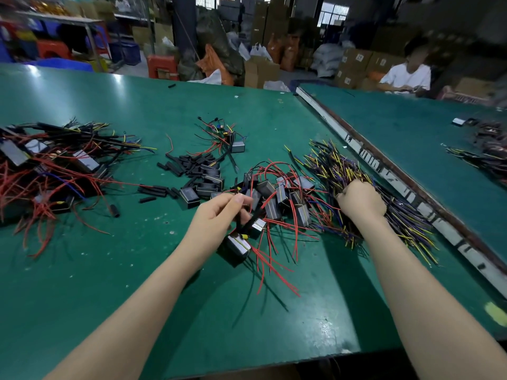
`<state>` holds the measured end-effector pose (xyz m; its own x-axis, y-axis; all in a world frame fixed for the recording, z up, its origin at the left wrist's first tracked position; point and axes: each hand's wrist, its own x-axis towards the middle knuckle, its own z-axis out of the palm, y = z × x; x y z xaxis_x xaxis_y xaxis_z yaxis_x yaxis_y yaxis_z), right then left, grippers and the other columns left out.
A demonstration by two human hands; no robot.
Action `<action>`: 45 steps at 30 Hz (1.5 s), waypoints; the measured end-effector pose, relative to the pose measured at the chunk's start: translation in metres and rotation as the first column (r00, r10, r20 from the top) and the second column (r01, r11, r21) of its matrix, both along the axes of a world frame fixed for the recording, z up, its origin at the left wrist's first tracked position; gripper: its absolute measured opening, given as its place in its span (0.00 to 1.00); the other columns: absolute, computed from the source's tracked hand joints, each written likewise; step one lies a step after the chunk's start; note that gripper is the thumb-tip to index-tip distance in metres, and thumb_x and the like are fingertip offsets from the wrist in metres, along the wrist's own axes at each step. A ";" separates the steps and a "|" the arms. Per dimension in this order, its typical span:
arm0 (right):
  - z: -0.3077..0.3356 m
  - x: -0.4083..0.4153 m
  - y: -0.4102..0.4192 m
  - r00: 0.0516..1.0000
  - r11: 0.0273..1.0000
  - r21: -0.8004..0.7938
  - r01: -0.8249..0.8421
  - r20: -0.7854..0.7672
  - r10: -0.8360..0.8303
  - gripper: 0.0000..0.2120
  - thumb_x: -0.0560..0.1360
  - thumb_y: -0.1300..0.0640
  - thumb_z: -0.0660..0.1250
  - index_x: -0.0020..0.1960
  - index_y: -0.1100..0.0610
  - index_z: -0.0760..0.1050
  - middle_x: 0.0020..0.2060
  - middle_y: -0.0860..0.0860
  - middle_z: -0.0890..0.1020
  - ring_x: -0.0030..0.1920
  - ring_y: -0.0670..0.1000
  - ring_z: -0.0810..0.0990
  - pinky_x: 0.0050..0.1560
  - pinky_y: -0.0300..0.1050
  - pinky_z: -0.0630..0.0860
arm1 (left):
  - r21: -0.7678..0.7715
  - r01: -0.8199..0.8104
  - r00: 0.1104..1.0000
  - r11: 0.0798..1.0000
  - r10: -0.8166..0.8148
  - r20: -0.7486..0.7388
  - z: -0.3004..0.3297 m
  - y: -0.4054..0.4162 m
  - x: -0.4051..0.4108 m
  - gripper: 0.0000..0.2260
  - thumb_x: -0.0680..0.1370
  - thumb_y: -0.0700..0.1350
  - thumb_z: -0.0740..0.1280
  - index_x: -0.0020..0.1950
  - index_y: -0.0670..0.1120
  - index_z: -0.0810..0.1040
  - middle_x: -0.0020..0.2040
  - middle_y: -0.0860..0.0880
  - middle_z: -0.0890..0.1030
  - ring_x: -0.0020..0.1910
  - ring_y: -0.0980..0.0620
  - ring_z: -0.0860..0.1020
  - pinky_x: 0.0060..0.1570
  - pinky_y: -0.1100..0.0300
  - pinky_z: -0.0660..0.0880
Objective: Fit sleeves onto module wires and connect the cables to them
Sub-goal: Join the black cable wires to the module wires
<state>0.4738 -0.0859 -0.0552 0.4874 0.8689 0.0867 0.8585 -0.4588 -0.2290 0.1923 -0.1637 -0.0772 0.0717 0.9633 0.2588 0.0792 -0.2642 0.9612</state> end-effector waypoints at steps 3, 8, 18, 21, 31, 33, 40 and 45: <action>0.003 0.004 0.004 0.997 0.998 0.033 -0.051 -0.063 0.053 0.13 0.78 0.52 0.62 0.56 0.59 0.77 0.53 0.59 0.80 0.52 0.60 0.78 0.45 0.47 0.72 | -0.015 0.017 0.999 1.000 -0.017 0.028 0.002 -0.001 -0.001 0.12 0.81 0.45 0.60 0.45 0.45 0.82 0.32 0.54 0.81 0.33 0.62 0.77 0.36 0.75 0.69; 0.027 -0.008 -0.007 0.871 0.805 0.592 -0.044 -0.372 0.321 0.11 0.80 0.55 0.62 0.59 0.60 0.72 0.50 0.52 0.78 0.48 0.50 0.74 0.50 0.41 0.68 | -0.011 0.018 0.996 1.000 -0.017 0.083 0.005 -0.003 0.001 0.08 0.81 0.42 0.61 0.48 0.46 0.80 0.33 0.51 0.81 0.33 0.59 0.78 0.37 0.72 0.71; 0.054 -0.106 -0.033 -0.058 0.768 0.629 0.117 -0.768 0.638 0.06 0.78 0.65 0.65 0.52 0.57 0.72 0.37 0.53 0.81 0.27 0.43 0.74 0.27 0.33 0.71 | -0.056 0.003 0.983 0.998 0.007 0.181 0.005 0.002 -0.004 0.07 0.76 0.50 0.66 0.44 0.56 0.84 0.32 0.55 0.78 0.34 0.58 0.76 0.39 0.68 0.72; 0.043 -0.132 -0.031 -0.047 0.742 0.660 0.118 -0.742 0.669 0.14 0.77 0.67 0.65 0.54 0.51 0.67 0.36 0.54 0.81 0.25 0.44 0.72 0.25 0.35 0.69 | -0.050 -0.017 0.984 0.999 0.025 0.178 0.004 0.005 -0.007 0.09 0.78 0.47 0.65 0.44 0.55 0.84 0.30 0.55 0.76 0.32 0.57 0.73 0.36 0.69 0.71; 0.015 -0.145 -0.027 0.096 0.669 0.739 0.076 -0.673 0.733 0.07 0.80 0.65 0.62 0.50 0.54 0.73 0.41 0.53 0.80 0.25 0.44 0.72 0.26 0.36 0.71 | -0.077 -0.051 0.981 0.996 0.064 0.183 0.008 0.007 -0.013 0.09 0.79 0.43 0.65 0.45 0.51 0.85 0.30 0.55 0.73 0.30 0.59 0.71 0.33 0.70 0.70; 0.015 -0.146 -0.028 0.089 0.665 0.742 0.085 -0.671 0.736 0.07 0.79 0.65 0.62 0.51 0.53 0.71 0.41 0.53 0.81 0.25 0.44 0.72 0.28 0.36 0.71 | -0.083 -0.058 0.982 0.995 0.072 0.177 0.008 0.006 -0.012 0.09 0.79 0.43 0.65 0.45 0.50 0.85 0.30 0.55 0.73 0.31 0.59 0.71 0.33 0.70 0.69; 0.014 -0.149 -0.036 0.033 0.695 0.700 0.163 -0.708 0.705 0.13 0.78 0.64 0.66 0.52 0.52 0.63 0.38 0.50 0.83 0.27 0.44 0.73 0.33 0.38 0.70 | -0.065 -0.077 0.991 0.995 0.084 0.102 0.006 0.006 -0.011 0.11 0.79 0.45 0.65 0.42 0.54 0.85 0.29 0.55 0.73 0.32 0.57 0.70 0.35 0.68 0.69; 0.016 -0.150 -0.037 -0.099 0.721 0.657 0.218 -0.720 0.686 0.11 0.78 0.65 0.64 0.52 0.53 0.63 0.38 0.50 0.84 0.27 0.44 0.72 0.34 0.36 0.72 | -0.049 -0.081 0.992 0.996 0.085 0.093 0.002 0.007 -0.010 0.05 0.77 0.45 0.69 0.45 0.54 0.83 0.37 0.47 0.76 0.37 0.53 0.71 0.42 0.57 0.68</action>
<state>0.3233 -0.1229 -0.0391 0.2253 0.9534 0.2008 -0.4076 0.2794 -0.8693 0.1826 -0.1568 -0.0750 -0.0320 0.9756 0.2173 0.0067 -0.2172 0.9761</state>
